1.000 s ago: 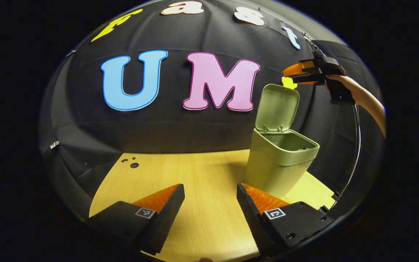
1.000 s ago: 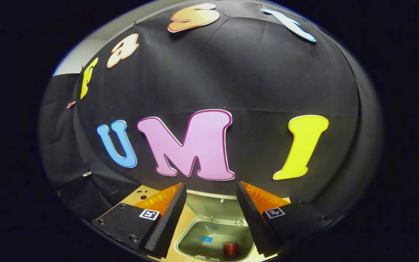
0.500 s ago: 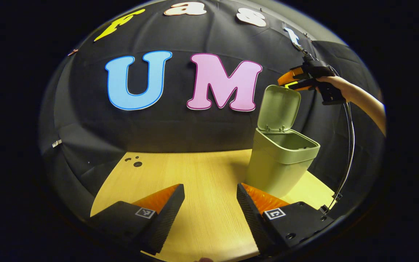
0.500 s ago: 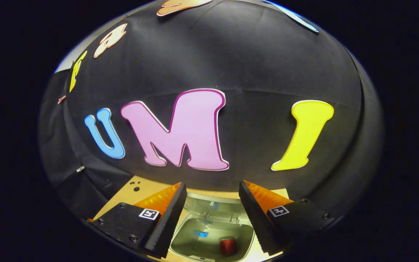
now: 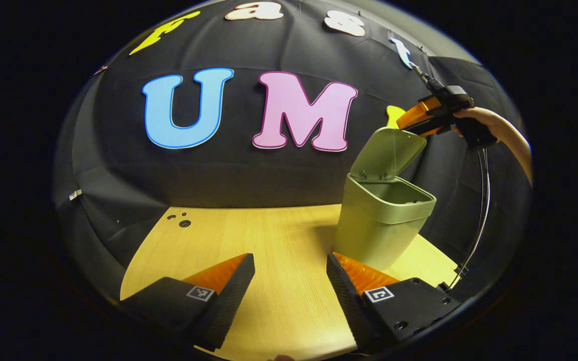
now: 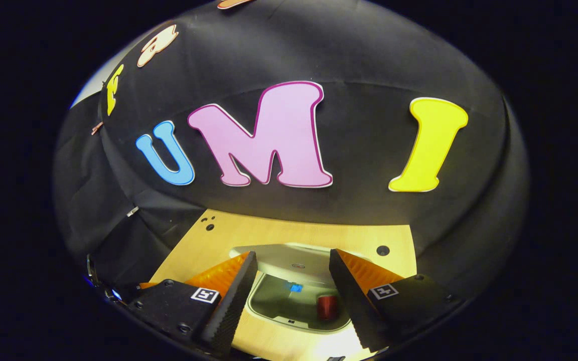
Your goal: Press the lid of the desktop garbage bin to open it, pick up the crumpled paper on the desktop and throw it into the bin, then pick up the pop can on the desktop and drop it into the bin, and finally close the garbage bin lid.
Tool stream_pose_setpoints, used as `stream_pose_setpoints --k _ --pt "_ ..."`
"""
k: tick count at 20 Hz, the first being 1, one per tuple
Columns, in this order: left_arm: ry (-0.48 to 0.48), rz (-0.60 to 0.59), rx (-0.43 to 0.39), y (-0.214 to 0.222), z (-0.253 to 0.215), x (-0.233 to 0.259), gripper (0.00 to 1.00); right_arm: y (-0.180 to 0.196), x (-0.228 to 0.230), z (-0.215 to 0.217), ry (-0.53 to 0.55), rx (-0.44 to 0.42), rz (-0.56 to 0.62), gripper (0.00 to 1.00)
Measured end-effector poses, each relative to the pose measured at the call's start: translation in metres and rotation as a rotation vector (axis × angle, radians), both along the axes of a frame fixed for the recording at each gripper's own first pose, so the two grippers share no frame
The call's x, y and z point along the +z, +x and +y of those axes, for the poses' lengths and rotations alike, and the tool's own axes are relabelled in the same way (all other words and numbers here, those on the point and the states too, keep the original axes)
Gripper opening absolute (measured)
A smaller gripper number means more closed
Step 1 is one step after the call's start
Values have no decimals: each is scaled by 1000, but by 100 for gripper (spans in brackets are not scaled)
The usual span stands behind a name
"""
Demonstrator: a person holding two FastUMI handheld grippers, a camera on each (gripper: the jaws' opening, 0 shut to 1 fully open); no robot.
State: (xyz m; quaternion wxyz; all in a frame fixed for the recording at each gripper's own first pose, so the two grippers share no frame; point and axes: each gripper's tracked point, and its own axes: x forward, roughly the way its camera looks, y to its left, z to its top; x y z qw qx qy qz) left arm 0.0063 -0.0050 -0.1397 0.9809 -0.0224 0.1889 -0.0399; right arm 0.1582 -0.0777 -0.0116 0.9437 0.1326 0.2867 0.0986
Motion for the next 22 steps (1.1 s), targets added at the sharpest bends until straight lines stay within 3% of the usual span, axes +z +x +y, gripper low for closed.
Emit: stream_pose_setpoints --k 10,17,22 --pt "-2 9 -11 2 -5 -3 93 -31 -49 17 5 125 194 95" --pt "-4 16 0 -1 0 -6 93 -42 -109 31 -90 227 376 93" --pt "-16 21 20 -2 6 -9 93 -38 -127 36 -144 284 435 93"
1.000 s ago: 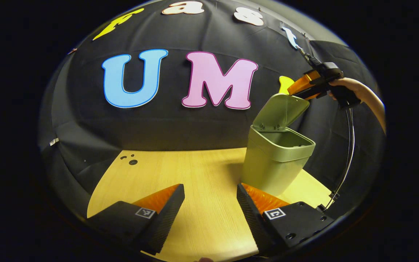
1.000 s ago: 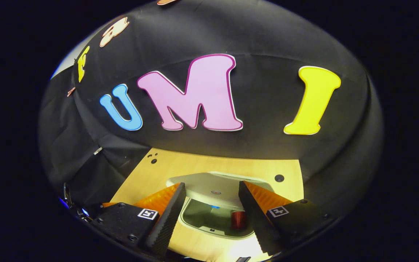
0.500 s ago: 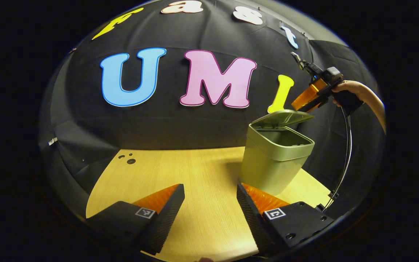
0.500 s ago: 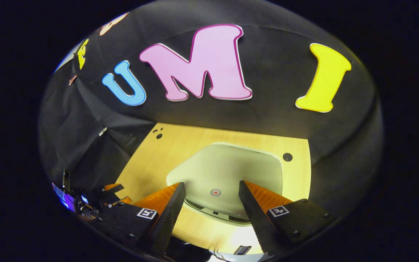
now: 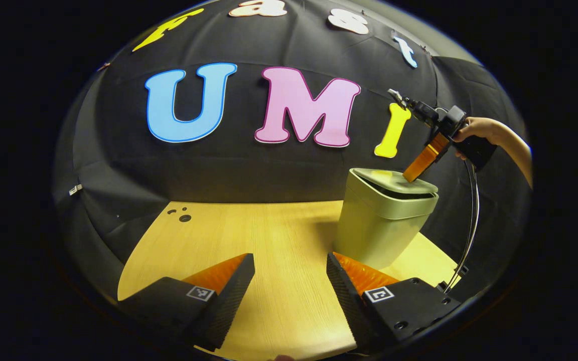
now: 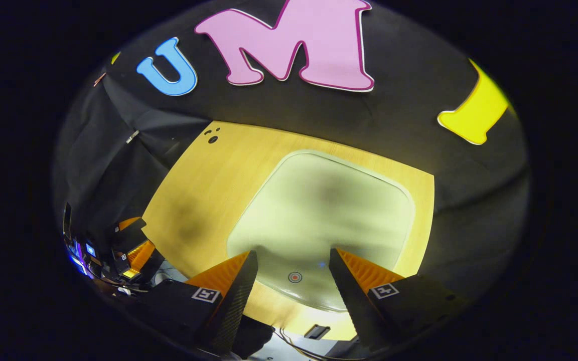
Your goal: Press the lid of the desktop garbage bin to open it, pick up the crumpled paper on the desktop and throw it into the bin, then pick up the pop can on the desktop and drop it into the bin, and finally close the garbage bin lid.
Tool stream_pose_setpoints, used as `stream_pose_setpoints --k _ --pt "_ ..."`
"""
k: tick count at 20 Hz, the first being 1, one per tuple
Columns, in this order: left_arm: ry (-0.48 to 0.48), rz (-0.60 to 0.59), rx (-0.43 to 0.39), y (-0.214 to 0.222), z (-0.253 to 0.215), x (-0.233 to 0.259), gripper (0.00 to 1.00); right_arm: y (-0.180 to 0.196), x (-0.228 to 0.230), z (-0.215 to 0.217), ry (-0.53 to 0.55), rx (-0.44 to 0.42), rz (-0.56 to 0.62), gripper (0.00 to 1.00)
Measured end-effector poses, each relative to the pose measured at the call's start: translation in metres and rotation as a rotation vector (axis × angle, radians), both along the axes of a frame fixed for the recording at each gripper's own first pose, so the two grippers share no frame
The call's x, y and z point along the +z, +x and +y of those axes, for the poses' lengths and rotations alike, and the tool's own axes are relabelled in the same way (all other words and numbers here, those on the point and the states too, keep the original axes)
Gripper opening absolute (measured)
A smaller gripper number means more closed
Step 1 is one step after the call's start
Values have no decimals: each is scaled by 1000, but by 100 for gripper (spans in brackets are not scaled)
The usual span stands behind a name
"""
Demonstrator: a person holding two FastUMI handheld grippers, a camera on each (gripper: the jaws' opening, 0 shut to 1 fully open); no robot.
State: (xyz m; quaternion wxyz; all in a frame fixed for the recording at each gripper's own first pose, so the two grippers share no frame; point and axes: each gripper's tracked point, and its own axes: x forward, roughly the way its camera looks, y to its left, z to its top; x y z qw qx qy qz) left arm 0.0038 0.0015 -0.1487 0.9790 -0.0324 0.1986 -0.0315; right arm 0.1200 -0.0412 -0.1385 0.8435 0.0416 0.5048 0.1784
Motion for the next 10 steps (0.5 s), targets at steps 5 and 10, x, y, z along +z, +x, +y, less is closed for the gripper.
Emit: stream_pose_setpoints --k 5,10 --pt "-10 -1 4 2 3 -2 93 -1 -9 2 -43 58 75 93" --pt "-12 1 -3 3 1 -3 93 -2 -18 -1 -140 122 160 92"
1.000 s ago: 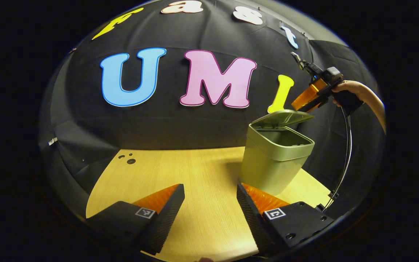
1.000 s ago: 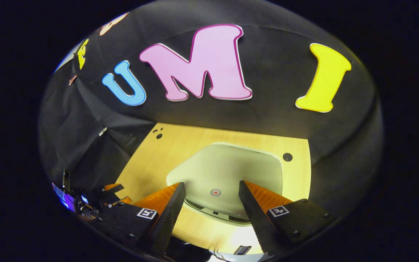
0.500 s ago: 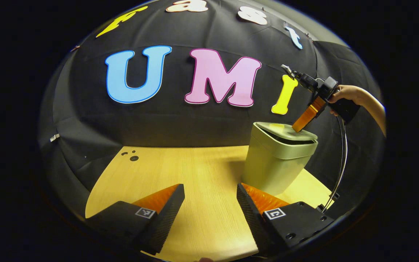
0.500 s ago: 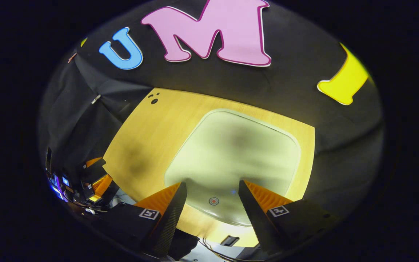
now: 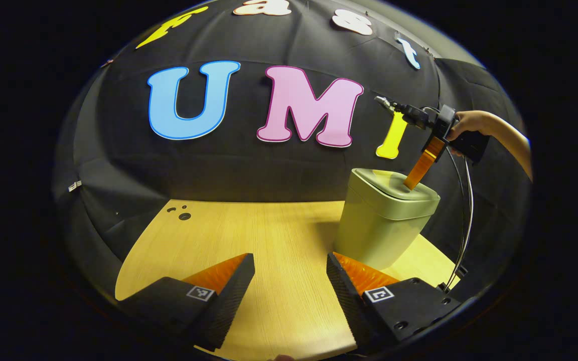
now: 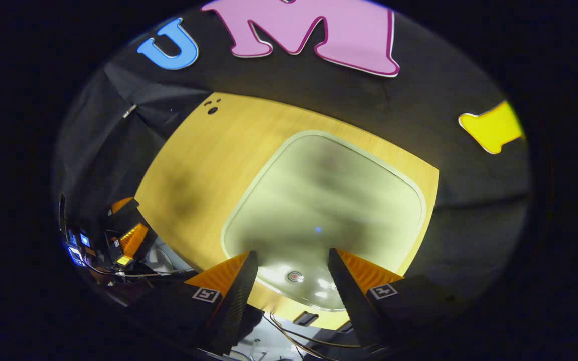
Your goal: Press the lid of the desktop garbage bin to open it, pick up the crumpled paper on the desktop and throw it into the bin, then pick up the pop can on the desktop and drop it into the bin, and finally close the garbage bin lid.
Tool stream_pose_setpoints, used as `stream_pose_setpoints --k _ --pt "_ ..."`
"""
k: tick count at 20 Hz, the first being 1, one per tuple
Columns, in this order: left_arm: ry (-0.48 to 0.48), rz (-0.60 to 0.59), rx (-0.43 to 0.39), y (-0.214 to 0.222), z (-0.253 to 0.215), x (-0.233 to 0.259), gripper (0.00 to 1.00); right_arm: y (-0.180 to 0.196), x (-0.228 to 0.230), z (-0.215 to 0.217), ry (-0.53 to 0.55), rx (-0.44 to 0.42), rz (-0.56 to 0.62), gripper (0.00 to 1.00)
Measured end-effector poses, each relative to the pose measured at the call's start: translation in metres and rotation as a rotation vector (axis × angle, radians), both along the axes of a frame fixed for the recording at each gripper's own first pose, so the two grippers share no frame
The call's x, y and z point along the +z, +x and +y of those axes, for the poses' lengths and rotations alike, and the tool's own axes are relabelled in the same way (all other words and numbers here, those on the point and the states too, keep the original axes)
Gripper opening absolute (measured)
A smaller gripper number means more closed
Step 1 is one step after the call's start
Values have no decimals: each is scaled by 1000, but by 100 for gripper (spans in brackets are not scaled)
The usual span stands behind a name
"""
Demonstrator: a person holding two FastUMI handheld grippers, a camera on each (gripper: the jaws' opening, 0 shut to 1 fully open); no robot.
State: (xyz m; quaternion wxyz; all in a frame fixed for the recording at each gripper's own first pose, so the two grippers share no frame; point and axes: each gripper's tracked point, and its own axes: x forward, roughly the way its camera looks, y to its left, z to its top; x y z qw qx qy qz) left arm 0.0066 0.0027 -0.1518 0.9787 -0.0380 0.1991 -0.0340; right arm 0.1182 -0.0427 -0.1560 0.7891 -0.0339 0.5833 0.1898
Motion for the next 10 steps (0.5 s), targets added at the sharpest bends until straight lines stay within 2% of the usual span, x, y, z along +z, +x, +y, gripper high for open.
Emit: stream_pose_setpoints --k 1,2,6,10 --pt "-1 1 -1 0 1 -1 93 -1 -2 0 -27 17 18 84" --pt "-2 1 0 1 0 0 93 0 -4 1 -44 28 30 89" --pt "-5 0 -1 1 0 -1 93 -2 -8 3 -94 39 87 90" --pt "-2 -13 -7 2 0 2 93 1 -4 3 -83 69 51 90"
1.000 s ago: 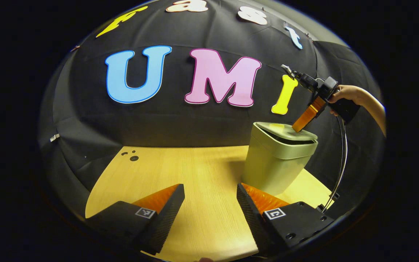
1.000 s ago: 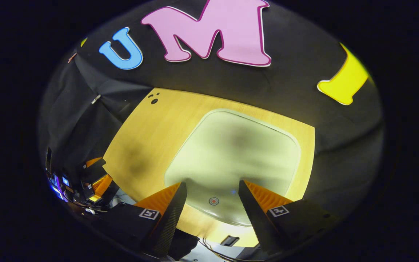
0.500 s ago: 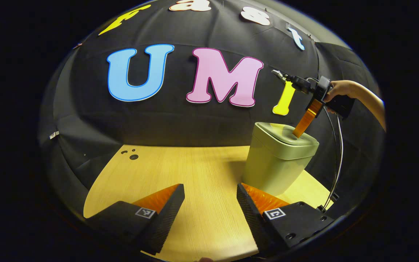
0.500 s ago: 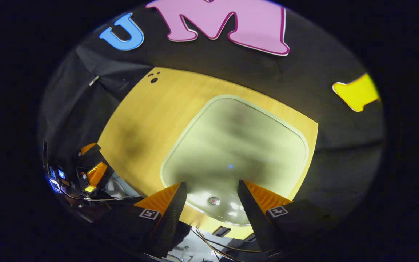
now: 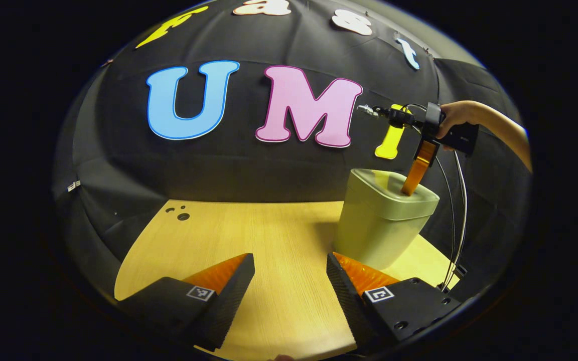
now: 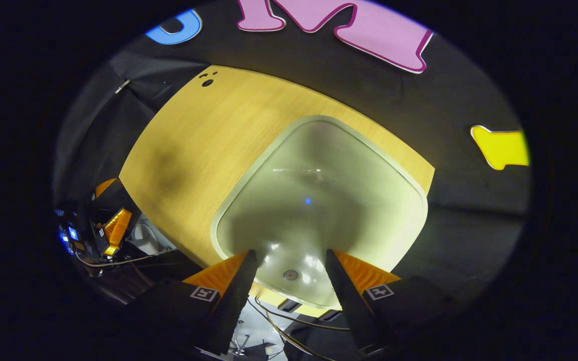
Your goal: Press the lid of the desktop garbage bin to open it, pick up the crumpled paper on the desktop and throw it into the bin, then pick up the pop can on the desktop and drop it into the bin, and finally close the garbage bin lid.
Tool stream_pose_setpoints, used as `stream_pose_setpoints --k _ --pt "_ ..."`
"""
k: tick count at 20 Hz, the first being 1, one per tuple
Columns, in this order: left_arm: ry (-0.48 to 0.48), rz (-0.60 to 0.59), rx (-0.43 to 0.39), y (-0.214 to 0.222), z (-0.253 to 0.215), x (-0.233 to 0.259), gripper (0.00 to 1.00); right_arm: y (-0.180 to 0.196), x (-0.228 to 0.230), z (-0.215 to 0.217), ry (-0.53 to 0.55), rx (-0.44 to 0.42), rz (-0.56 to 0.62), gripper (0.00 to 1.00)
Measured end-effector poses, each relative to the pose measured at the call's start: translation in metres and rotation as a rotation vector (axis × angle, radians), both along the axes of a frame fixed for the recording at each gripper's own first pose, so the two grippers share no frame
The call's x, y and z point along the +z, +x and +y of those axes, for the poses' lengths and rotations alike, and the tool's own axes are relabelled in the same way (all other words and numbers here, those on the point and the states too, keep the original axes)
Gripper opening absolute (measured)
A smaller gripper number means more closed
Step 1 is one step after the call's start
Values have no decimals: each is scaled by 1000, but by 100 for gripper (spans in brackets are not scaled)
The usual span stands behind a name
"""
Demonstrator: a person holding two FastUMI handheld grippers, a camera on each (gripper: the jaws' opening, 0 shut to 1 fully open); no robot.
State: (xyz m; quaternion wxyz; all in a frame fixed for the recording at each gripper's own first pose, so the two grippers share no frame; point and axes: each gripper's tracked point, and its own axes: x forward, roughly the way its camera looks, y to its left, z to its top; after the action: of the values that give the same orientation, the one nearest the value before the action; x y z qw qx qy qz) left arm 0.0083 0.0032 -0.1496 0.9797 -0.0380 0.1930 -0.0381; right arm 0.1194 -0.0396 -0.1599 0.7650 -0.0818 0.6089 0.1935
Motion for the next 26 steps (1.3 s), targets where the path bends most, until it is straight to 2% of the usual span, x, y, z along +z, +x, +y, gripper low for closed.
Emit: stream_pose_setpoints --k 7,9,12,14,20,26 --pt "-2 -5 2 4 3 2 93 -10 8 5 101 -41 -190 90" --pt "0 -7 -3 6 2 4 93 -11 16 1 128 -81 -290 90" --pt "5 -7 -11 9 -1 7 93 -14 41 13 242 -144 -430 90" --pt "11 -7 -19 10 -4 8 93 -17 52 14 267 -168 -507 90" --pt "23 -15 -38 18 -11 16 93 -38 71 34 313 -164 -676 90" --pt "36 -32 -58 21 -18 22 93 -56 76 70 408 -169 -798 90"
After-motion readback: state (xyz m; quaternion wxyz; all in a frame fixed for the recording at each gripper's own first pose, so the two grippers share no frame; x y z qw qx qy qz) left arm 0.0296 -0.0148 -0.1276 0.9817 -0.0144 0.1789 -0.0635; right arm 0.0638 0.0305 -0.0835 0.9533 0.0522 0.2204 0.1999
